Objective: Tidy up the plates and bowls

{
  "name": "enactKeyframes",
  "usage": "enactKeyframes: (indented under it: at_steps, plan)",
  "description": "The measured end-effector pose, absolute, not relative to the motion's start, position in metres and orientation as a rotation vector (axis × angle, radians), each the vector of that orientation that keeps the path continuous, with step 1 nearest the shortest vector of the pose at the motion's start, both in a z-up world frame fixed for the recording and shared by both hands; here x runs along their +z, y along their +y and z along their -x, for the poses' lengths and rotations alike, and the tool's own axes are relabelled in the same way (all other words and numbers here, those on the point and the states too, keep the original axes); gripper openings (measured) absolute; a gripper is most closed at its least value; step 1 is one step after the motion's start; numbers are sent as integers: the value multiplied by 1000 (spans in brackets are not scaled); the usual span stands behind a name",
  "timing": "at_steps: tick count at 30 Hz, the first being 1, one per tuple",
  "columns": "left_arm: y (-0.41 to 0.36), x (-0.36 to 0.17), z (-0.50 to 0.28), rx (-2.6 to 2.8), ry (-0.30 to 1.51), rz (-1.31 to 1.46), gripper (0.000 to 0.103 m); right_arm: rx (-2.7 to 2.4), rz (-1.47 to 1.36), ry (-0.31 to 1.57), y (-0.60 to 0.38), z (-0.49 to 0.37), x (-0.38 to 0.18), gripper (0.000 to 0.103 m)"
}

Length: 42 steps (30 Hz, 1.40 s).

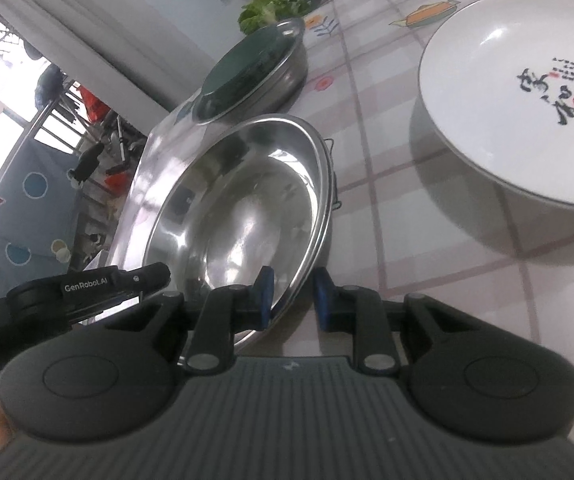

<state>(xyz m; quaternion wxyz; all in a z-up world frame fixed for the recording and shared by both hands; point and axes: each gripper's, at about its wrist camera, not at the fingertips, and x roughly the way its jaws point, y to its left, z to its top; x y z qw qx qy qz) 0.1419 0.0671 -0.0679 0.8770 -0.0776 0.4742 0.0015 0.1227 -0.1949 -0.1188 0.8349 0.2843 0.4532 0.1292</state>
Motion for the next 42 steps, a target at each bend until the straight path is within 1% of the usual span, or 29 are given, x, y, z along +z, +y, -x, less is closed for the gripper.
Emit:
enactKeyframes:
  at_steps: [2,3,4,5,8,12,13,14,15,16,18,23,26,31,35,42]
  plan:
    - [67,-66,-139,1,985,152,20,279,-596,967,-193,-125,-119,23]
    - [66,-65,-137,0,980,147,20,278,-591,968,-193,-126,-118,23]
    - [66,-64,-136,0,973,138,23,280,-587,970,-193,-127,-118,23]
    - [65,-62,-134,-2,966,132,29,283,-584,971,-192,-127,-117,23]
    - [62,-57,-128,-7,945,116,41,289,-570,962,-192,-124,-114,26]
    - [58,-49,-120,2,924,83,48,288,-527,941,-189,-121,-108,35]
    - [57,-47,-117,2,918,82,50,287,-520,938,-190,-120,-107,39]
    - [57,-45,-114,2,912,82,55,285,-514,935,-190,-119,-106,41]
    - [56,-42,-111,2,904,82,57,283,-509,930,-190,-117,-105,43]
    - [56,-39,-108,0,897,83,61,281,-502,925,-191,-115,-104,44]
    - [53,-35,-102,-6,886,78,64,276,-492,912,-193,-110,-101,46]
    - [38,-24,-89,-34,863,39,76,256,-476,873,-204,-99,-93,50]
    - [26,-18,-82,-54,846,15,80,238,-460,842,-211,-93,-87,52]
    - [-2,-15,-71,-130,852,-30,82,207,-442,793,-228,-81,-80,55]
    - [-26,-15,-66,-192,870,-29,85,175,-421,760,-249,-70,-76,55]
    - [-78,-17,-59,-328,886,-15,86,52,-355,691,-308,-46,-65,56]
